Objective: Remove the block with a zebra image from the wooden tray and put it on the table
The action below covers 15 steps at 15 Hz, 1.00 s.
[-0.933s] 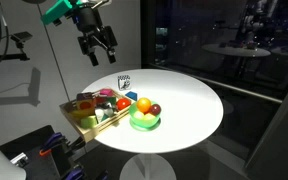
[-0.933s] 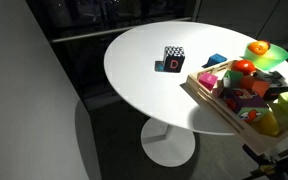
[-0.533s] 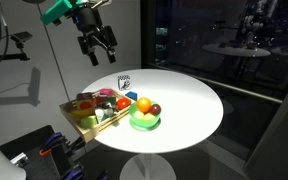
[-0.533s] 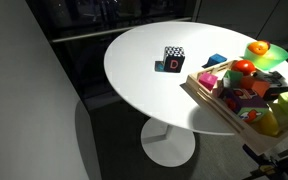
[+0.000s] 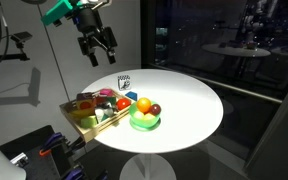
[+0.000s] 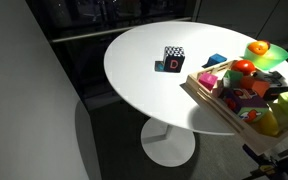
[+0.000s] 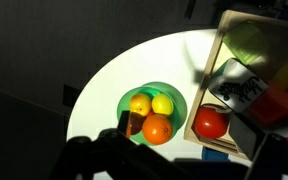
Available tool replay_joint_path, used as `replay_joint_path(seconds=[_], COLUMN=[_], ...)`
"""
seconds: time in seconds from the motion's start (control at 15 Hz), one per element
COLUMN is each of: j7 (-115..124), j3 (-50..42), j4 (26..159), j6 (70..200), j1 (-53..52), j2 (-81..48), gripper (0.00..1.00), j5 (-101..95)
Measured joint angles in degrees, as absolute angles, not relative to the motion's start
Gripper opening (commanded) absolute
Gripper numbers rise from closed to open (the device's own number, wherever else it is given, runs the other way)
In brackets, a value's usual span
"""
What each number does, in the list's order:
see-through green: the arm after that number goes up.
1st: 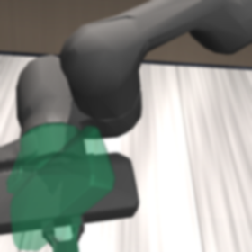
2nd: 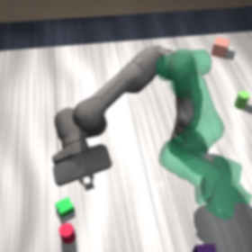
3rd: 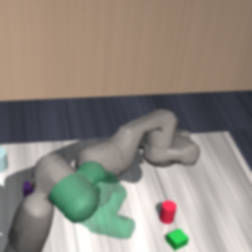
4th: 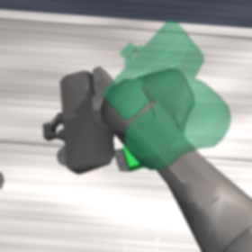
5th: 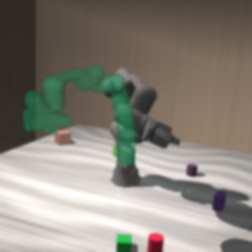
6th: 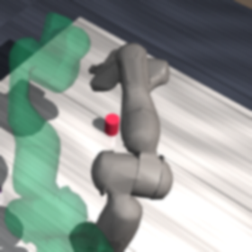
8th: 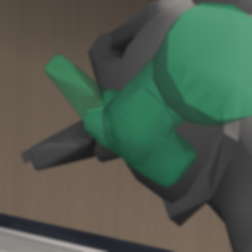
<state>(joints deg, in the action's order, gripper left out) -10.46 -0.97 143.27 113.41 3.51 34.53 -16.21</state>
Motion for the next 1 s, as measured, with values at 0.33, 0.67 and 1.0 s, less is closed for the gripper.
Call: replay_joint_path(seconds=[0.33, 0.67, 1.0], j7=[-10.46, -10.44, -9.8], j3=[-0.97, -0.96, -0.39], j4=[143.81, 144.2, 144.75], j6=[112.69, 112.1, 111.9], j1=[1.68, -0.24, -1.7], j2=[31.66, 27.08, 23.39], gripper=[1.0, 1.0, 1.0], j5=[-15.65, -15.04, -14.5])
